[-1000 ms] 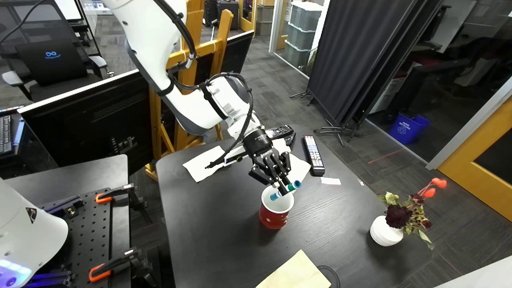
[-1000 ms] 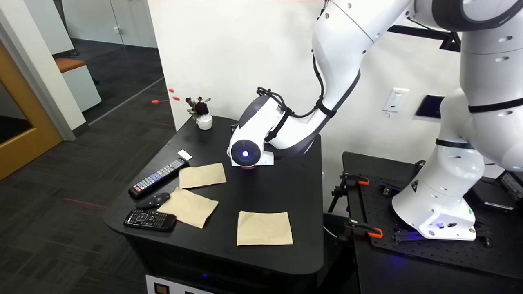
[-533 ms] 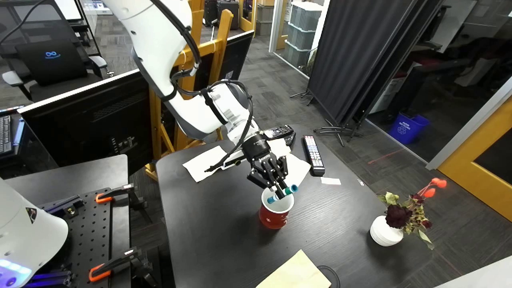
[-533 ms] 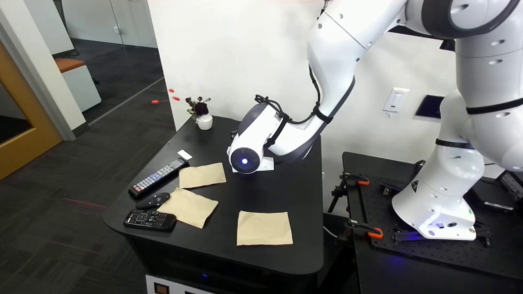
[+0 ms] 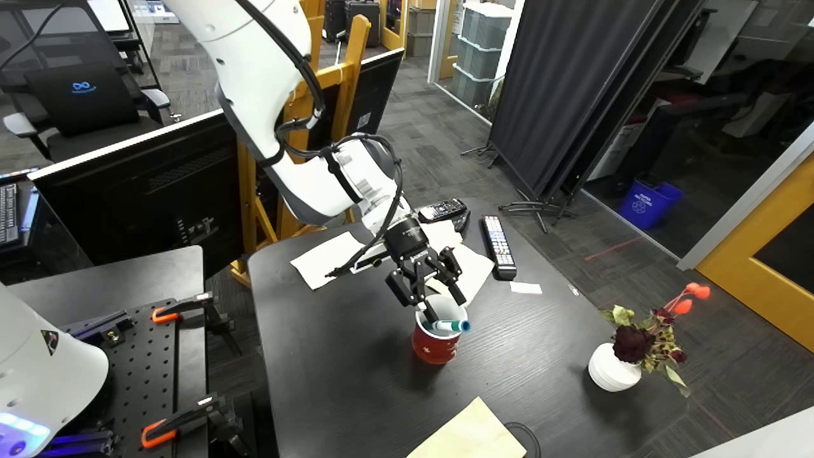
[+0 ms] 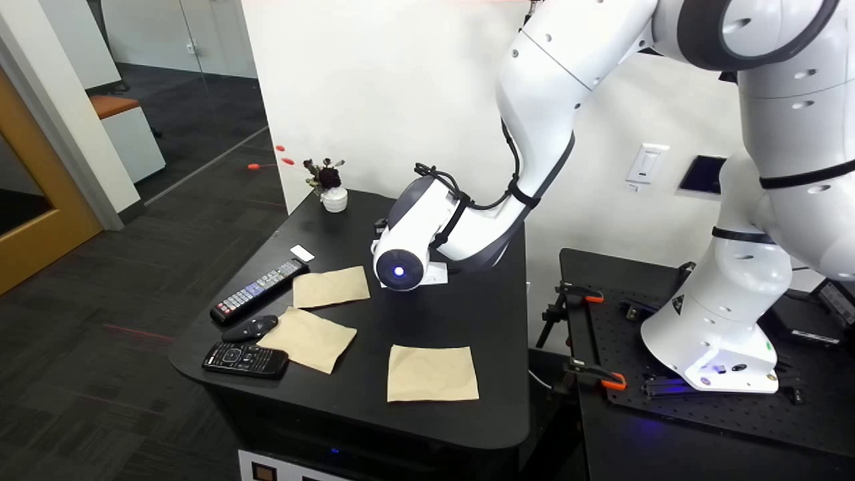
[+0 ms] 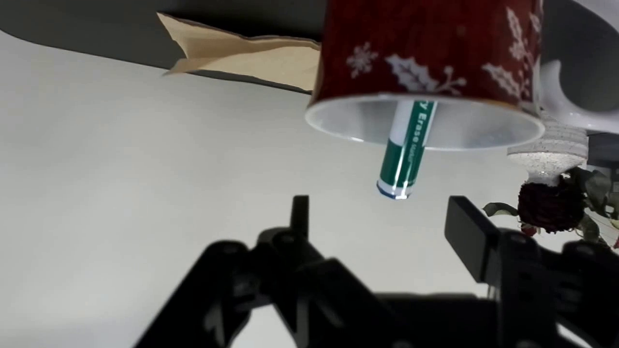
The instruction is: Pick up the marker and place it in the cup
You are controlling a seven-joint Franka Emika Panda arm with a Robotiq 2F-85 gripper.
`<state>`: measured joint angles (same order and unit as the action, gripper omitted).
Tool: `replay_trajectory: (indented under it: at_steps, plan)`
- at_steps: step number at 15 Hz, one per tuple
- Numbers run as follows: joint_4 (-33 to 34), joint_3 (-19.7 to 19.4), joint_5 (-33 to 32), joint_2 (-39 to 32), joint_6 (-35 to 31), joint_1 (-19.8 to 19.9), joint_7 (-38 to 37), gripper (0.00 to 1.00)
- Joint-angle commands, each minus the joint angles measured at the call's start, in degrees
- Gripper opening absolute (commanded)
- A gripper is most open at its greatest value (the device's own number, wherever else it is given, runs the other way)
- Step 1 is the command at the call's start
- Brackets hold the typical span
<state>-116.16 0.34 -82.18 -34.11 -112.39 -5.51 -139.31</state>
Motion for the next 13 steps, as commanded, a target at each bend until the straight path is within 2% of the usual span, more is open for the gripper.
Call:
replay_trajectory:
  at_steps: [1,13]
  plan:
    - [1.05,0.9,-0.12,-0.38,0.05,1.15,-0.09,1.0]
    - [0.6,0.9,-0.13,-0.18,0.49,1.09,0.06,1.0]
